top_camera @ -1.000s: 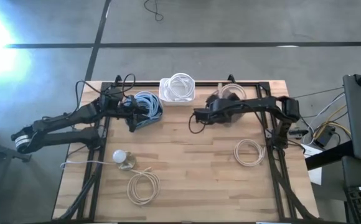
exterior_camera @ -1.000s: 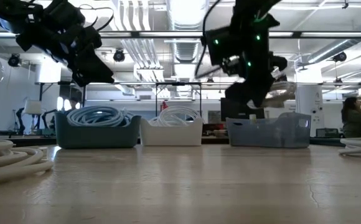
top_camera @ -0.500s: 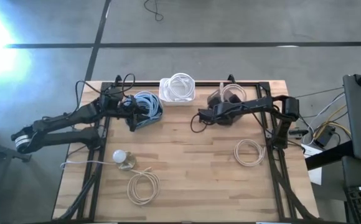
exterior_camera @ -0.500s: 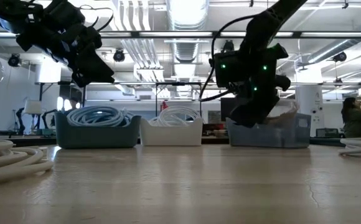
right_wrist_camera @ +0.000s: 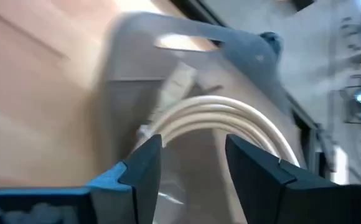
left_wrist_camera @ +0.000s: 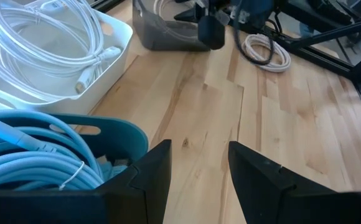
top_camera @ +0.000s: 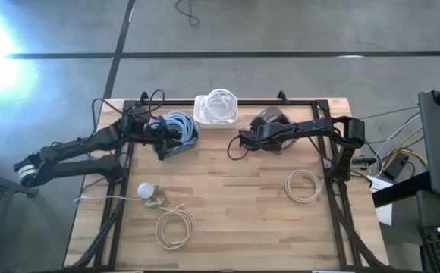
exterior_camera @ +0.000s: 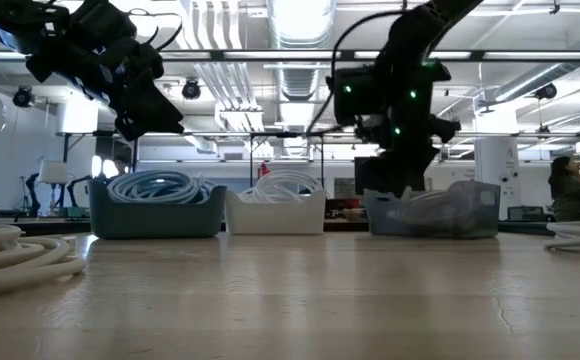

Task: Sort HDMI cables
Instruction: Put the top brown HDMI cable into the black bin

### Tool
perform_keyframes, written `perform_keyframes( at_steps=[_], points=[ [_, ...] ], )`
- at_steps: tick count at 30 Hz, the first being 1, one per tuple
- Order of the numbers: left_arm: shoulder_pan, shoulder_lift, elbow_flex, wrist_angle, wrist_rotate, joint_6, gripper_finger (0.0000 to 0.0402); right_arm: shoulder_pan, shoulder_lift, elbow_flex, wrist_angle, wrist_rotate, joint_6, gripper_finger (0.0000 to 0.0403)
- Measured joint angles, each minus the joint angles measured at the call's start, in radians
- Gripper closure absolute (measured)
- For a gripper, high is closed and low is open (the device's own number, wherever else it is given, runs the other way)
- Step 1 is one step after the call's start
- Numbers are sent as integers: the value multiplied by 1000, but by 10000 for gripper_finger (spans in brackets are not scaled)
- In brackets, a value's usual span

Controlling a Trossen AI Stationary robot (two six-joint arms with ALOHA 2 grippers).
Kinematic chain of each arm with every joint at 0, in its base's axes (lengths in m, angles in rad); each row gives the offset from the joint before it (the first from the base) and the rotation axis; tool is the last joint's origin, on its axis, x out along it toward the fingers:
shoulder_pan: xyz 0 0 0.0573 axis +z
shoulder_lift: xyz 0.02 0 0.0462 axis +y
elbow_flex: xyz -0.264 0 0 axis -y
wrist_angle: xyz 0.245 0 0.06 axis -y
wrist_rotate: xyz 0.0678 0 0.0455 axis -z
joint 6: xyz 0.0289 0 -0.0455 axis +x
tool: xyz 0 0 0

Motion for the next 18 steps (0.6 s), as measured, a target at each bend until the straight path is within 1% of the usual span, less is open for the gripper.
perform_keyframes(
  at_steps=[5,11,14,18],
  points=[
    [0,0,0,0,0,0,239,40,0,90,-18,-91,-45,226],
    [0,0,0,0,0,0,239,134,0,212,-82,-210,-33,230],
    [0,0,0,0,0,0,239,198,0,256,-143,-240,60,231],
    [0,0,0,0,0,0,239,298,0,286,-292,-295,223,232]
  ],
)
